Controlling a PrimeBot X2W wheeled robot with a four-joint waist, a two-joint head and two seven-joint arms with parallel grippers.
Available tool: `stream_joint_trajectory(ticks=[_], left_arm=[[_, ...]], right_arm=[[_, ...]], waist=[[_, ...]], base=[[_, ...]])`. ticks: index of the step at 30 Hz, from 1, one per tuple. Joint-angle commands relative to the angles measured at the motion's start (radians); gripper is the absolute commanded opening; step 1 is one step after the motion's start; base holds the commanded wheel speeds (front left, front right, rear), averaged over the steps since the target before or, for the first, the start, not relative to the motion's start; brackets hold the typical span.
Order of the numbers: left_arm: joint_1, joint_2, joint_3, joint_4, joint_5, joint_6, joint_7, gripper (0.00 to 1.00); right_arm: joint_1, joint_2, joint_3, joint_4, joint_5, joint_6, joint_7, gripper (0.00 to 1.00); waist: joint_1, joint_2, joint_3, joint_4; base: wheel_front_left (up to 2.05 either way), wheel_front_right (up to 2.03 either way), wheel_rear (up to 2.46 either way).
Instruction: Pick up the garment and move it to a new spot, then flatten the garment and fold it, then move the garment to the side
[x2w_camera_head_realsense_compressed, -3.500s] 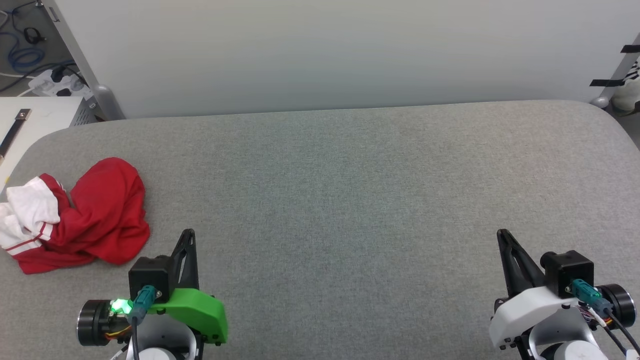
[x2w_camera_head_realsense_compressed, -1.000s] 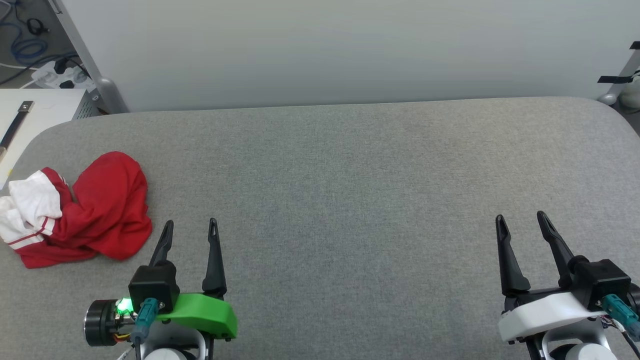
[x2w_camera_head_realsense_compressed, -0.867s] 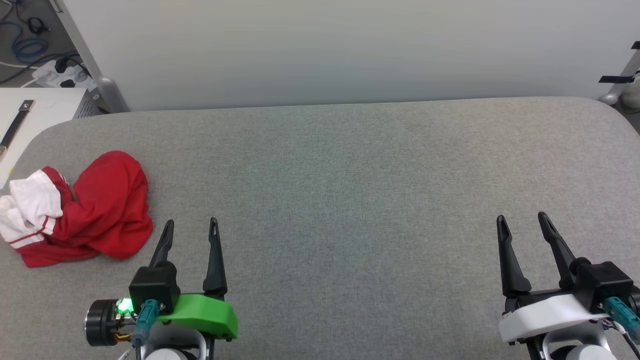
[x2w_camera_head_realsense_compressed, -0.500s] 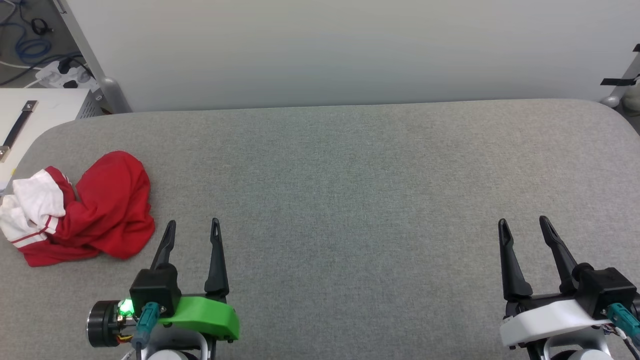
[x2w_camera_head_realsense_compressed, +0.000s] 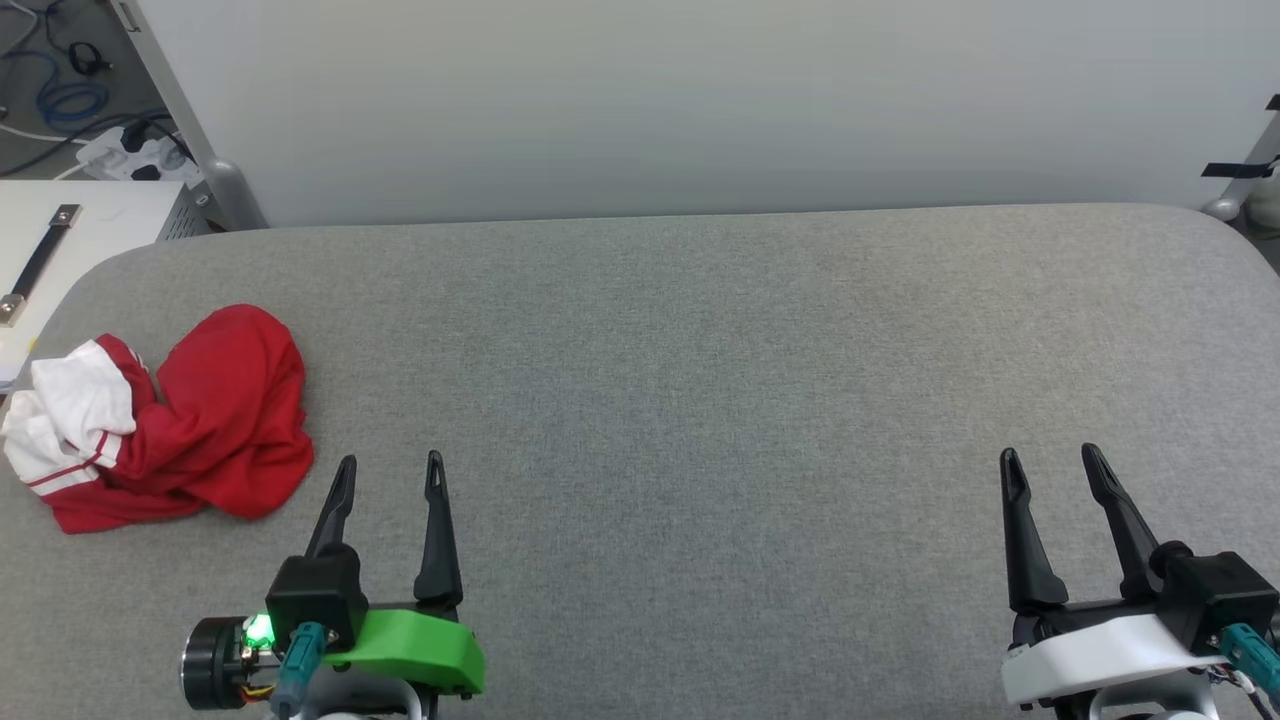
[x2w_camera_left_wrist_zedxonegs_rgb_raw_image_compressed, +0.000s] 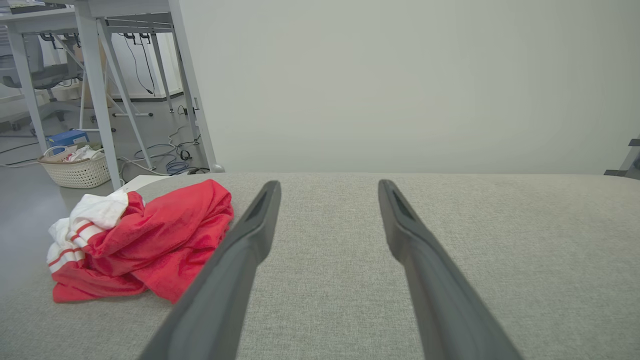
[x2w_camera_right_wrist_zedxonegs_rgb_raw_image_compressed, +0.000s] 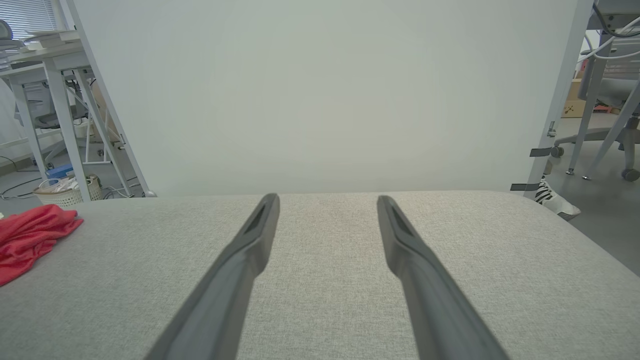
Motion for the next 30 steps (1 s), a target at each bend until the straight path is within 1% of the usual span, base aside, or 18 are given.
stream_joint_trajectory(ticks=[1,18,25,28,30], left_arm=[[0.012,-0.004,-0.003,0.001,-0.002,0.009,-0.01,1.0],[0.019,-0.005,-0.019,0.008,-0.002,0.027,-0.045,1.0],[0.02,-0.005,-0.021,0.003,-0.008,0.015,-0.05,1.0],[0.02,-0.005,-0.021,0.001,-0.012,-0.002,-0.05,1.0],[0.02,-0.005,-0.02,0.002,-0.014,-0.004,-0.05,1.0]], right_arm=[[0.01,0.002,0.0,0.001,0.009,-0.001,-0.013,1.0],[0.024,0.002,0.001,-0.004,0.017,-0.001,-0.048,1.0],[0.027,0.002,0.004,-0.006,0.017,-0.001,-0.052,1.0],[0.027,0.002,0.006,-0.006,0.016,-0.001,-0.052,1.0],[0.026,0.002,0.006,-0.005,0.016,-0.001,-0.052,1.0]], waist=[[0.0,0.0,0.0,0.001],[0.0,0.0,0.0,0.006],[0.0,0.0,-0.001,0.008],[0.0,0.0,0.001,0.008],[0.0,0.0,0.001,0.009]], base=[[0.0,0.0,0.0],[0.0,0.0,0.0],[0.0,0.0,0.0],[0.0,0.0,0.0],[0.0,0.0,0.0]])
